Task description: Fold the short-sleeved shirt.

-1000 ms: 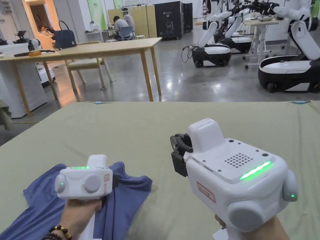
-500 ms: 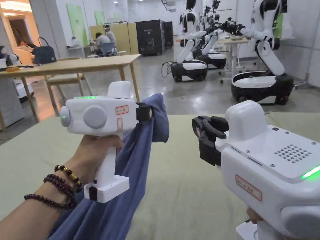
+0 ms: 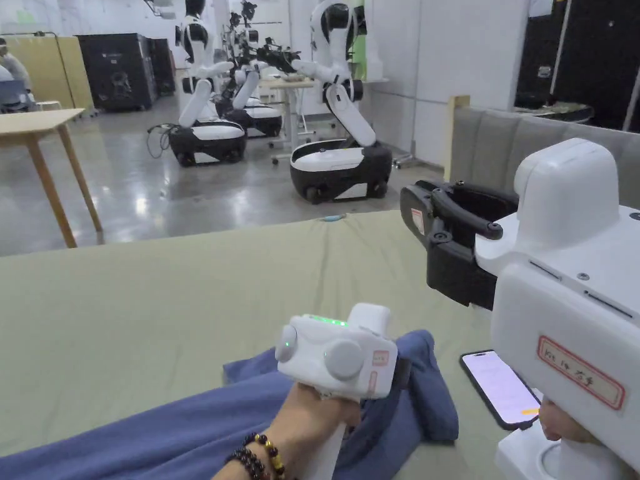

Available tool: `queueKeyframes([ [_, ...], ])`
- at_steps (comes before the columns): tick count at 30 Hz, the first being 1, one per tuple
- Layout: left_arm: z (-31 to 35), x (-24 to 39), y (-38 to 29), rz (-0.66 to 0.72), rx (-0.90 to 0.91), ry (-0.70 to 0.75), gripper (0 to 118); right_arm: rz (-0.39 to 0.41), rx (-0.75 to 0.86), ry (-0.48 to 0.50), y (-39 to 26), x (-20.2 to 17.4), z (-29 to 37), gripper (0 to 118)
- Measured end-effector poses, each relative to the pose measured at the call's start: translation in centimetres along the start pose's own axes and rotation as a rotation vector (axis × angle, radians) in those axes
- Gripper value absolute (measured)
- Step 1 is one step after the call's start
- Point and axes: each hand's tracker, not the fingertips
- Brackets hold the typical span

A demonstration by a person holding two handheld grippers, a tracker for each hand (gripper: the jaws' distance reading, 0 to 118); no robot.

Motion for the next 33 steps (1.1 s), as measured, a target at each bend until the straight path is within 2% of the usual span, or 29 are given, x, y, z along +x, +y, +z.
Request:
queueKeyframes([
  [4,-4.4,1.6,-4.9,0.015,-0.098,-0.007,10,0.012,-0.054,-0.052,-1.6,1.8,0.5,12],
  [5,-4.6,1.7,-5.3,0.017,-0.08,0.005,13,0.009,-0.063,-0.059,-1.8,2.0,0.5,12],
  [6,-3.9,1.6,-5.1,0.011,-0.027,0.03,25,0.003,-0.071,-0.065,-2.0,2.2,0.6,12],
  [7,-3.4,1.4,-4.3,0.018,-0.04,0.015,69,-0.003,-0.074,-0.065,-2.2,2.3,0.7,12],
  [8,-3.0,1.3,-3.8,0.031,-0.051,-0.015,108,-0.01,-0.076,-0.064,-2.3,2.3,0.8,12],
  [9,-2.6,1.2,-3.1,0.033,-0.06,0.003,118,-0.016,-0.073,-0.064,-2.3,2.2,0.8,12],
  [10,-1.7,0.9,-2.3,0.028,-0.073,0.037,111,-0.019,-0.071,-0.068,-2.3,2.0,0.8,12],
  [11,0.0,0.8,-1.3,0.016,0.06,0.017,111,-0.021,-0.069,-0.072,-2.3,1.8,0.9,12],
  [14,5.7,-0.7,0.1,0.054,0.166,0.098,110,-0.022,-0.06,-0.075,-2.1,1.2,0.8,12],
  [15,8.9,-3.4,0.9,0.075,0.22,0.115,108,-0.022,-0.062,-0.076,-2.1,0.8,0.7,12],
  [16,11.9,-4.8,0.9,0.087,0.298,0.131,94,-0.021,-0.062,-0.078,-2.1,0.5,0.6,12],
  [17,14.3,-5.9,0.7,0.09,0.353,0.175,75,-0.019,-0.06,-0.078,-2.1,0.2,0.6,12],
  [18,17.2,-7.3,0.2,0.109,0.394,0.238,50,-0.019,-0.059,-0.073,-2.2,-0.1,0.5,12],
  [19,19.9,-8.5,-1.1,0.114,0.421,0.314,17,-0.023,-0.057,-0.061,-2.3,-0.5,0.4,12],
  [20,22.4,-9.8,-2.2,0.133,0.452,0.38,10,-0.03,-0.057,-0.049,-2.4,-0.9,0.3,12],
  [21,24.9,-11.2,-3.2,0.152,0.502,0.409,9,-0.039,-0.057,-0.033,-2.5,-1.2,0.2,12],
  [23,28.8,-13.9,-6.0,0.212,0.48,0.45,1,-0.055,-0.059,-0.003,-2.7,-2.0,-0.1,12],
  [25,32.7,-16.0,-8.9,0.271,0.478,0.562,0,-0.061,-0.064,0.01,-2.9,-2.9,-0.4,12],
  [28,37.2,-18.3,-12.6,0.319,0.485,0.615,0,-0.068,-0.063,0.039,-3.2,-4.0,-0.8,12],
  [33,38.5,-20.9,-14.9,0.304,0.429,0.677,0,-0.068,-0.074,0.066,-3.0,-5.3,-1.7,12],
])
